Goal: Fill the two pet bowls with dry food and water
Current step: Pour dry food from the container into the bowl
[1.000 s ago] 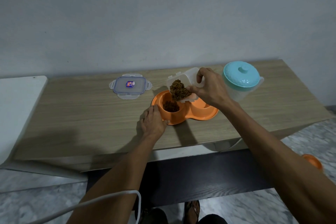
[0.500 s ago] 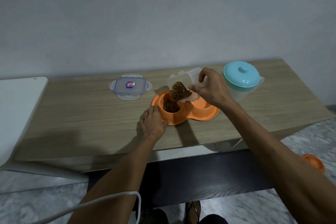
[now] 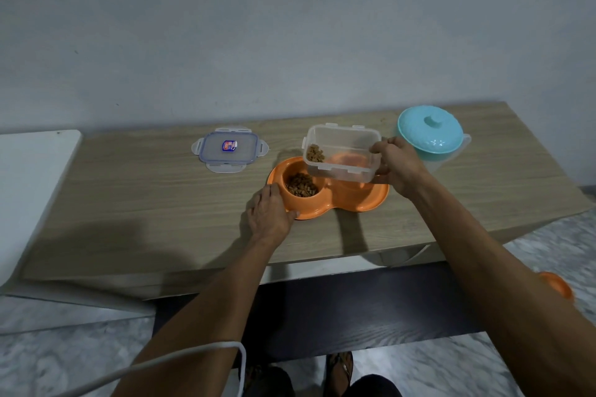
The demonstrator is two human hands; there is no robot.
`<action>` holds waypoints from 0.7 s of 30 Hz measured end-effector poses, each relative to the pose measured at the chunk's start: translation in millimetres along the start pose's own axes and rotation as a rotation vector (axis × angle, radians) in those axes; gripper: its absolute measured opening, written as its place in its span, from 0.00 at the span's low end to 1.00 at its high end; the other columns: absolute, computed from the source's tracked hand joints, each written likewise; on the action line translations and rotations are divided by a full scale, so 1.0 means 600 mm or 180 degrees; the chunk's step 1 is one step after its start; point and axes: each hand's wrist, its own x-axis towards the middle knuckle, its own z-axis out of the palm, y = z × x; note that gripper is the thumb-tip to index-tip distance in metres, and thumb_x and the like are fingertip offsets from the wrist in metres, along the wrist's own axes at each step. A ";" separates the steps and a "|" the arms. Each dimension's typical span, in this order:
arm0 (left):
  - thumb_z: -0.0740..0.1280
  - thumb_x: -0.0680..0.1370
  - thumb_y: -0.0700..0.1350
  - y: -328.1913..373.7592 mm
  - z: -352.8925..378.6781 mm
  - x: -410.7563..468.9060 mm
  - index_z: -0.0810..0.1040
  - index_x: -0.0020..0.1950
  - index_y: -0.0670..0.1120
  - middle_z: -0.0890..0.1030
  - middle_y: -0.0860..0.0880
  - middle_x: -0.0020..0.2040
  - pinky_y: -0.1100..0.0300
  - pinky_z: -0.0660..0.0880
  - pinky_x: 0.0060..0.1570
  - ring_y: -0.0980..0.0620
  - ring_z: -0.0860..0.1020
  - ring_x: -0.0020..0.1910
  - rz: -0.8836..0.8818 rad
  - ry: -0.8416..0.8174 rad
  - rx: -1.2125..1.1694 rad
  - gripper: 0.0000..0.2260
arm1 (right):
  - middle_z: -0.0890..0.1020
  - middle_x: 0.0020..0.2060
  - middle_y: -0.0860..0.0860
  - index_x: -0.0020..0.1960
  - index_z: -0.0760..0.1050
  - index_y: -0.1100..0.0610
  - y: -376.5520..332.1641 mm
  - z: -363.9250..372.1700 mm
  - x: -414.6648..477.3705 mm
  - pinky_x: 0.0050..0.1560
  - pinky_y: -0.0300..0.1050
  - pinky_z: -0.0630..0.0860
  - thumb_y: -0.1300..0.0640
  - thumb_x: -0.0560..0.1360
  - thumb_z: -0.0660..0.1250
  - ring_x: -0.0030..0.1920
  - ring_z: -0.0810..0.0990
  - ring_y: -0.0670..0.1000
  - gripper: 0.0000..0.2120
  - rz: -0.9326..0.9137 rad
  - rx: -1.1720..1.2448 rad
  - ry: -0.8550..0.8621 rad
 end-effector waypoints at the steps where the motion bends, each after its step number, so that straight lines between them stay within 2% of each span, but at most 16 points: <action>1: 0.74 0.72 0.54 0.001 0.000 0.000 0.64 0.73 0.47 0.68 0.48 0.73 0.43 0.66 0.69 0.44 0.65 0.74 -0.0002 0.0000 0.0001 0.34 | 0.76 0.43 0.55 0.58 0.69 0.58 0.003 0.000 0.003 0.47 0.61 0.82 0.62 0.77 0.62 0.40 0.80 0.57 0.10 0.0063 0.0094 -0.0037; 4: 0.74 0.72 0.54 0.001 -0.001 -0.001 0.64 0.73 0.47 0.67 0.48 0.74 0.43 0.66 0.69 0.44 0.64 0.74 -0.0013 -0.0011 0.0023 0.34 | 0.78 0.46 0.58 0.59 0.70 0.59 0.009 0.005 0.010 0.42 0.59 0.83 0.63 0.77 0.61 0.41 0.81 0.58 0.11 0.0153 0.0309 -0.0050; 8: 0.73 0.72 0.54 0.001 -0.001 -0.002 0.63 0.74 0.47 0.67 0.48 0.74 0.42 0.66 0.69 0.44 0.64 0.74 -0.0036 -0.0018 0.0042 0.34 | 0.80 0.52 0.61 0.61 0.70 0.60 0.009 0.024 0.029 0.44 0.63 0.83 0.61 0.79 0.61 0.49 0.83 0.62 0.11 0.0160 0.0379 -0.0062; 11: 0.74 0.72 0.54 0.002 -0.002 0.001 0.64 0.73 0.47 0.67 0.48 0.74 0.42 0.66 0.69 0.44 0.65 0.74 -0.0039 -0.0009 0.0058 0.34 | 0.80 0.48 0.59 0.51 0.73 0.59 -0.008 0.051 0.049 0.46 0.68 0.81 0.60 0.78 0.65 0.50 0.82 0.64 0.03 0.0024 0.0304 0.0119; 14: 0.74 0.72 0.55 0.002 -0.001 0.002 0.64 0.73 0.47 0.68 0.48 0.73 0.43 0.67 0.68 0.44 0.65 0.73 -0.0035 0.0006 0.0102 0.34 | 0.81 0.42 0.59 0.40 0.76 0.56 -0.025 0.085 0.094 0.44 0.68 0.81 0.58 0.74 0.68 0.47 0.83 0.63 0.05 -0.0154 0.0080 0.0443; 16: 0.73 0.72 0.55 0.002 0.000 0.002 0.63 0.73 0.47 0.68 0.48 0.73 0.44 0.67 0.69 0.45 0.65 0.73 -0.0036 0.0022 0.0121 0.34 | 0.82 0.39 0.58 0.37 0.77 0.55 -0.031 0.110 0.132 0.48 0.64 0.81 0.57 0.72 0.67 0.46 0.83 0.61 0.06 -0.0274 -0.0203 0.0578; 18: 0.73 0.72 0.55 0.001 0.001 0.002 0.62 0.75 0.47 0.67 0.48 0.74 0.44 0.66 0.70 0.45 0.64 0.74 -0.0046 0.0036 0.0095 0.36 | 0.83 0.40 0.57 0.39 0.80 0.56 -0.039 0.135 0.152 0.51 0.58 0.81 0.58 0.73 0.65 0.48 0.82 0.61 0.06 -0.0348 -0.0482 0.0712; 21: 0.72 0.73 0.56 -0.001 0.002 0.002 0.60 0.76 0.47 0.65 0.48 0.75 0.45 0.65 0.70 0.46 0.63 0.75 -0.0024 0.0071 0.0087 0.36 | 0.84 0.46 0.59 0.47 0.83 0.59 -0.046 0.168 0.166 0.56 0.53 0.80 0.60 0.75 0.64 0.53 0.81 0.61 0.09 -0.0423 -0.0651 0.0789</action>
